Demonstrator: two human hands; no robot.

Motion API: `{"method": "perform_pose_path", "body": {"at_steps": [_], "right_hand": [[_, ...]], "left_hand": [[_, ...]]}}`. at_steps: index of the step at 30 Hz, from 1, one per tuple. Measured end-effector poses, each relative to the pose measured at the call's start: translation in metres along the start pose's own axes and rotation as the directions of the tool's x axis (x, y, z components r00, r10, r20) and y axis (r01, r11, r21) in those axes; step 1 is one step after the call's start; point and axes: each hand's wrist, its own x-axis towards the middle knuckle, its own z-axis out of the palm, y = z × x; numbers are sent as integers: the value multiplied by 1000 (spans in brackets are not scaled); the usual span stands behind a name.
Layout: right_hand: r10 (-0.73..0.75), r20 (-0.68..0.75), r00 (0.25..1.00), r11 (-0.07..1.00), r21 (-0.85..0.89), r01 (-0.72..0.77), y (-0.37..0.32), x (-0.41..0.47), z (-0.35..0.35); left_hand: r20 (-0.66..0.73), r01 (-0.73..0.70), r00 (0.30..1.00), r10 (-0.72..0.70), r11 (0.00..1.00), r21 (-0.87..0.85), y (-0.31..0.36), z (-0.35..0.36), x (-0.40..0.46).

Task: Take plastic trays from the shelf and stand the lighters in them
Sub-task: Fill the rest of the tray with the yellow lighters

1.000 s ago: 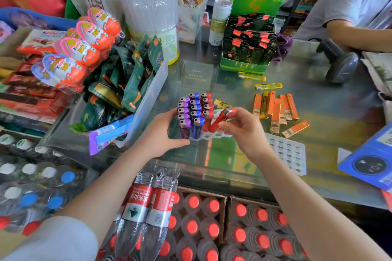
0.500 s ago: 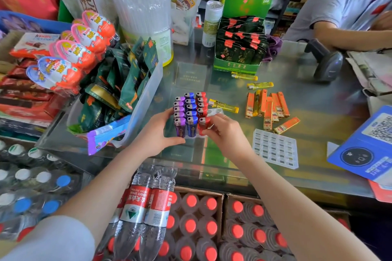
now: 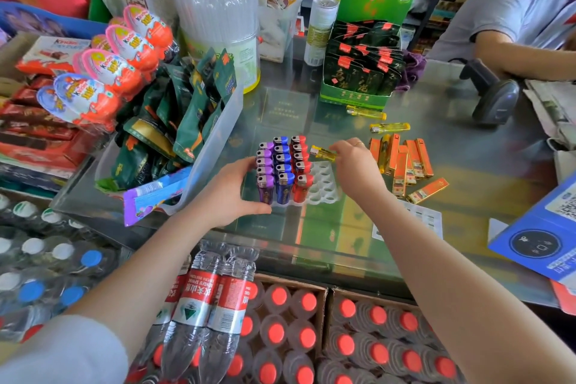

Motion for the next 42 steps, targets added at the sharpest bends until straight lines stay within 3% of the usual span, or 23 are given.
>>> {"method": "perform_pose_path", "body": {"at_steps": [8, 10, 13, 16, 18, 24, 31, 38, 42], "right_hand": [[10, 136, 991, 982, -188, 16, -1, 26, -4], [-24, 120, 992, 986, -160, 43, -1, 26, -7], [-96, 11, 995, 979, 183, 92, -4, 19, -16], [-57, -53, 997, 773, 630, 78, -12, -1, -23], [-46, -36, 998, 684, 727, 58, -12, -13, -17], [2, 41, 999, 746, 665, -29, -5, -26, -2], [-135, 1, 991, 918, 377, 125, -15, -21, -12], [-278, 116, 954, 952, 163, 258, -17, -12, -16], [-293, 92, 952, 947, 164, 276, -14, -14, -14]], "left_hand": [[47, 15, 999, -16, 999, 30, -5, -3, -8], [36, 19, 999, -20, 1000, 20, -4, -3, -10], [28, 29, 999, -30, 999, 23, -6, -1, -12], [19, 24, 1000, -24, 999, 34, -6, 0, -14], [18, 15, 1000, -15, 999, 32, -3, -1, -14], [21, -34, 999, 34, 999, 1, 7, -2, -13], [18, -8, 1000, 8, 1000, 13, 0, 1, -11], [-1, -14, 1000, 14, 1000, 19, -1, 3, -11], [2, -12, 1000, 12, 1000, 24, -1, 4, -9]]}}
